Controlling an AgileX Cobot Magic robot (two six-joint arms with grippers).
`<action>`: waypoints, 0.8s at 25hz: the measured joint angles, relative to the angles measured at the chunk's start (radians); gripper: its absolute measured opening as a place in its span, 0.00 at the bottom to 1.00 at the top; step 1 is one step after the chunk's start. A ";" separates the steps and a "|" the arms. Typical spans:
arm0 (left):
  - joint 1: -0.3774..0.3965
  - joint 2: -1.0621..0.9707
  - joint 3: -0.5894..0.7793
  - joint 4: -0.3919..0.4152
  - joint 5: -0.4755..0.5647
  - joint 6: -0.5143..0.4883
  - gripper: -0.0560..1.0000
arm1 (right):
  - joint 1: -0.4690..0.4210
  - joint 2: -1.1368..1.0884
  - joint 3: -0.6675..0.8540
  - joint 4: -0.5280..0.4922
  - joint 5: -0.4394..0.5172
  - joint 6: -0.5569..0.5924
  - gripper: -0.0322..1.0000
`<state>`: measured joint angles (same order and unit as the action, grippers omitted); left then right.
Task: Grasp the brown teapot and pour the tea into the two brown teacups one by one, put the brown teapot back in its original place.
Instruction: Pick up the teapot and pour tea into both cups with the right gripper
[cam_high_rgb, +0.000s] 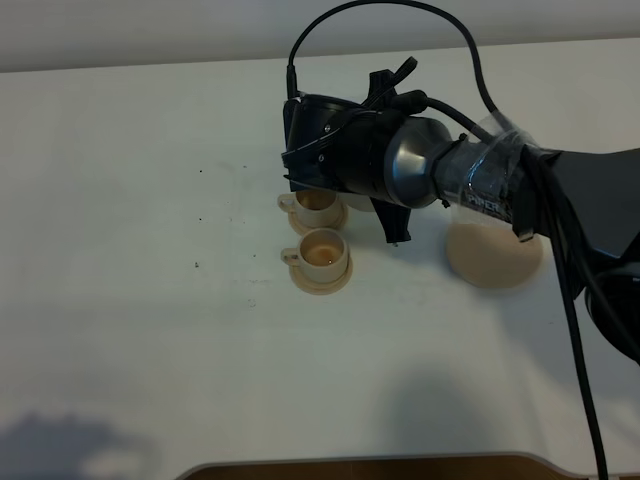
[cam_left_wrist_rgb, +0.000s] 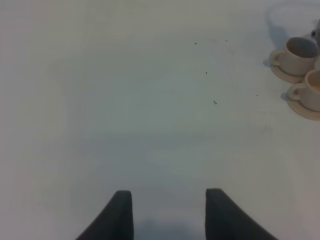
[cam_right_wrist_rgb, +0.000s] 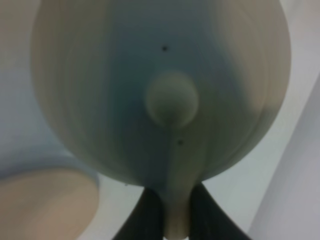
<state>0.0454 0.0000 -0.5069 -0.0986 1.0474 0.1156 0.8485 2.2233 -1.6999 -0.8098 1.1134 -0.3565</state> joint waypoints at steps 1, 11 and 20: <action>0.000 0.001 0.000 0.000 0.000 0.000 0.40 | 0.002 0.000 0.000 -0.007 0.002 -0.001 0.13; 0.000 0.001 0.000 0.000 0.000 0.000 0.40 | 0.024 0.012 0.000 -0.092 0.025 -0.019 0.13; 0.000 0.000 0.000 0.000 0.000 0.000 0.40 | 0.032 0.033 0.000 -0.138 0.032 -0.019 0.13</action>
<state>0.0454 0.0000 -0.5069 -0.0986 1.0474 0.1156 0.8802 2.2561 -1.6999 -0.9479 1.1452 -0.3756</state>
